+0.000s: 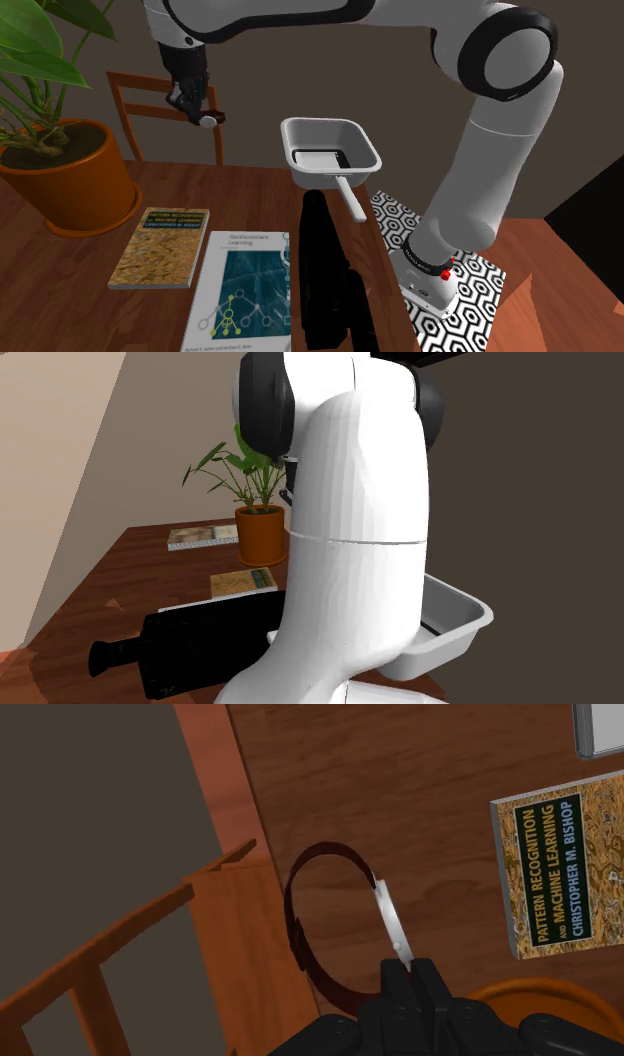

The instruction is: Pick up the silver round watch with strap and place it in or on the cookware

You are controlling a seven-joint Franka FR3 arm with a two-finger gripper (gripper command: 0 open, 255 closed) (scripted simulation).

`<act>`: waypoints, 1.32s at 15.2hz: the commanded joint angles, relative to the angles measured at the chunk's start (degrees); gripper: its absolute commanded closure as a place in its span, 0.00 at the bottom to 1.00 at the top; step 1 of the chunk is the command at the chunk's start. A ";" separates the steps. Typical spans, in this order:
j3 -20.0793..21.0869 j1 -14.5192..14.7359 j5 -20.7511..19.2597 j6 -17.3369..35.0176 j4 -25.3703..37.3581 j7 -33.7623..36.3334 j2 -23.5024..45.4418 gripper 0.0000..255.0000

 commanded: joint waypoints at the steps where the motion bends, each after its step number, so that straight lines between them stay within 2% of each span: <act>1: -0.25 -1.76 2.14 1.72 -6.56 -1.79 -5.39 1.00; 5: -1.64 -3.88 6.06 4.03 -17.71 -5.79 -15.28 1.00; 11: -5.31 -4.93 10.38 4.94 -31.43 -12.13 -29.06 1.00; 20: -12.37 -5.08 12.07 1.67 -47.10 -20.76 -48.33 1.00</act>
